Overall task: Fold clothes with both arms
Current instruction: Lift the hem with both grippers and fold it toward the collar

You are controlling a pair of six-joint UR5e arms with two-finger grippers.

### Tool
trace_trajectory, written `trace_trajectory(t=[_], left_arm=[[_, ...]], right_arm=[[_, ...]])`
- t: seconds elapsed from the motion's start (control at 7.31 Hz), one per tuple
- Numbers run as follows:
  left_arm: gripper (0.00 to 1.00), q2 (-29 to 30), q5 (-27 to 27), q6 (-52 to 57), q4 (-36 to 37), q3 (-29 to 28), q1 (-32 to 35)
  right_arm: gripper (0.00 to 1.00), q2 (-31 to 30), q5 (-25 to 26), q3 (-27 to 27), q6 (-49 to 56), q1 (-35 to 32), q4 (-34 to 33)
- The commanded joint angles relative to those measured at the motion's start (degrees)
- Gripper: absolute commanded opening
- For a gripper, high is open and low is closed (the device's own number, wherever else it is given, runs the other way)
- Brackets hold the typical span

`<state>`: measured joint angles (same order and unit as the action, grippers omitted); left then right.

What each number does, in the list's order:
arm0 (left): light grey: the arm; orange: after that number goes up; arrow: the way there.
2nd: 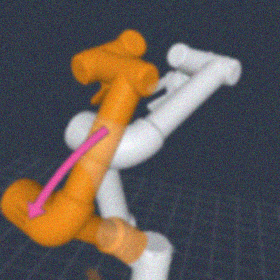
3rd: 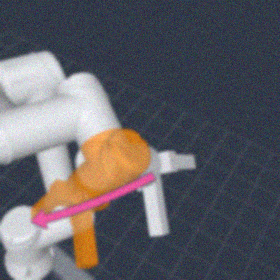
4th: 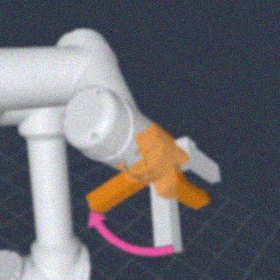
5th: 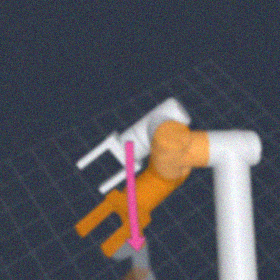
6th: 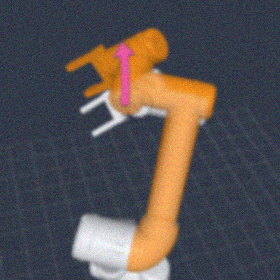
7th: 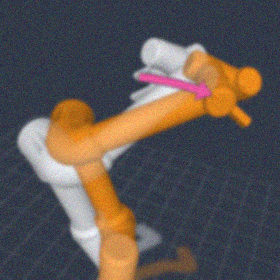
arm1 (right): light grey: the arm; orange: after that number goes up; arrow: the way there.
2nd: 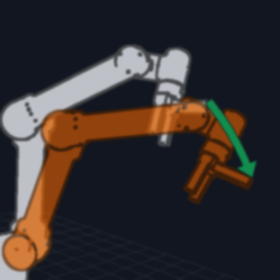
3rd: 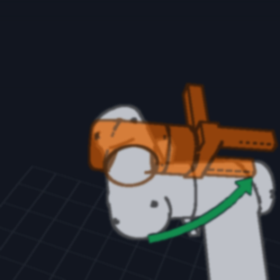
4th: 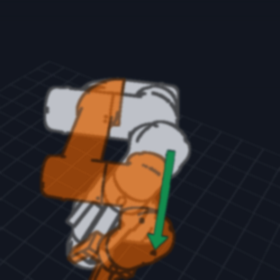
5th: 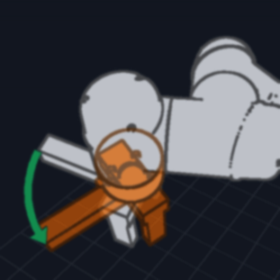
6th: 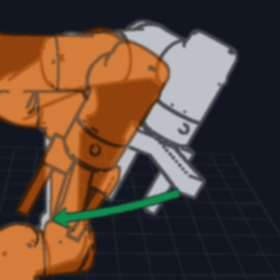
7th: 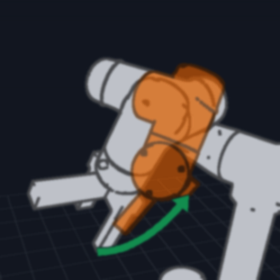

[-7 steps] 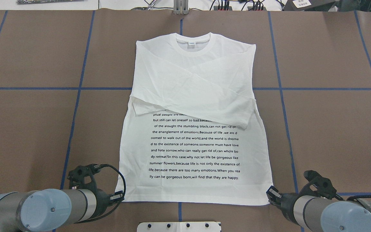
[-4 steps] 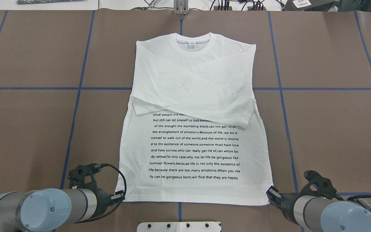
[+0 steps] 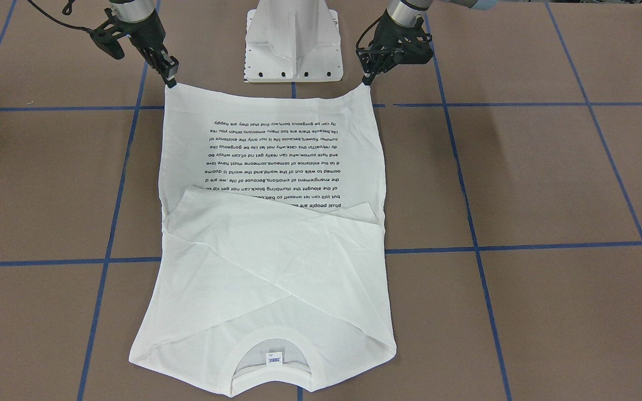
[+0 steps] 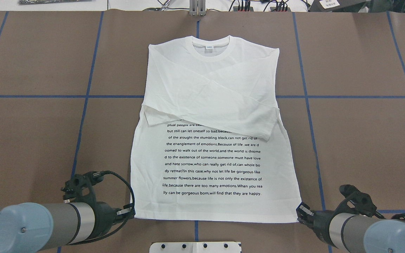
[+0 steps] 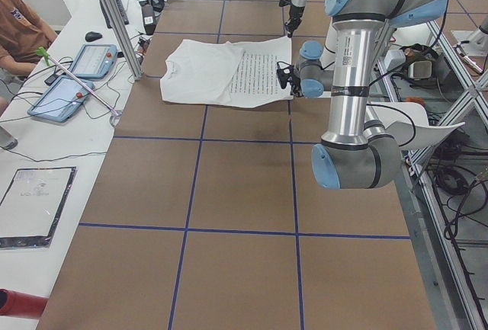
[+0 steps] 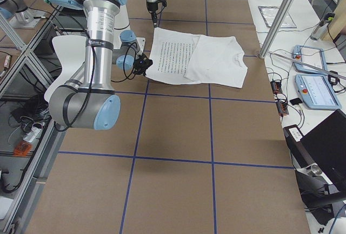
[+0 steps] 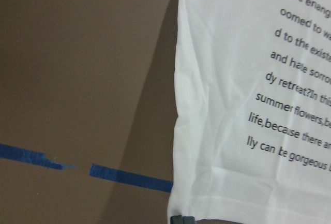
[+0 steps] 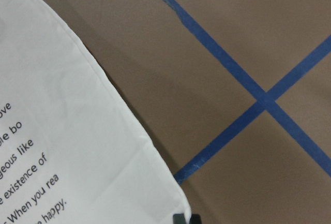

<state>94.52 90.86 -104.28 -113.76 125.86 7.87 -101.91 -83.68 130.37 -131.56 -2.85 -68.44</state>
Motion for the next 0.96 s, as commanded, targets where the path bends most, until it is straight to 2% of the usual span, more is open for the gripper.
trace_trajectory(t=[0.0, 0.41, 0.55, 0.82], left_arm=[[0.0, -2.8, -0.9, -3.6, 0.2, 3.8, -0.8], [0.0, -8.2, -2.8, -7.9, 0.4, 7.4, -5.4], [0.0, -9.7, -6.5, -9.8, 0.5, 7.9, -8.2], [0.0, -9.6, -6.9, -10.8, 0.5, 8.3, -9.0]], right_arm=[[0.0, -0.7, 0.0, 1.6, 0.0, 0.1, 0.1], [0.0, -0.6, 0.1, 3.0, 0.0, 1.3, 0.1], [0.0, -0.5, 0.3, 3.1, 0.0, 1.6, 0.1], [0.0, -0.4, 0.5, 3.1, 0.2, 2.1, 0.1]])
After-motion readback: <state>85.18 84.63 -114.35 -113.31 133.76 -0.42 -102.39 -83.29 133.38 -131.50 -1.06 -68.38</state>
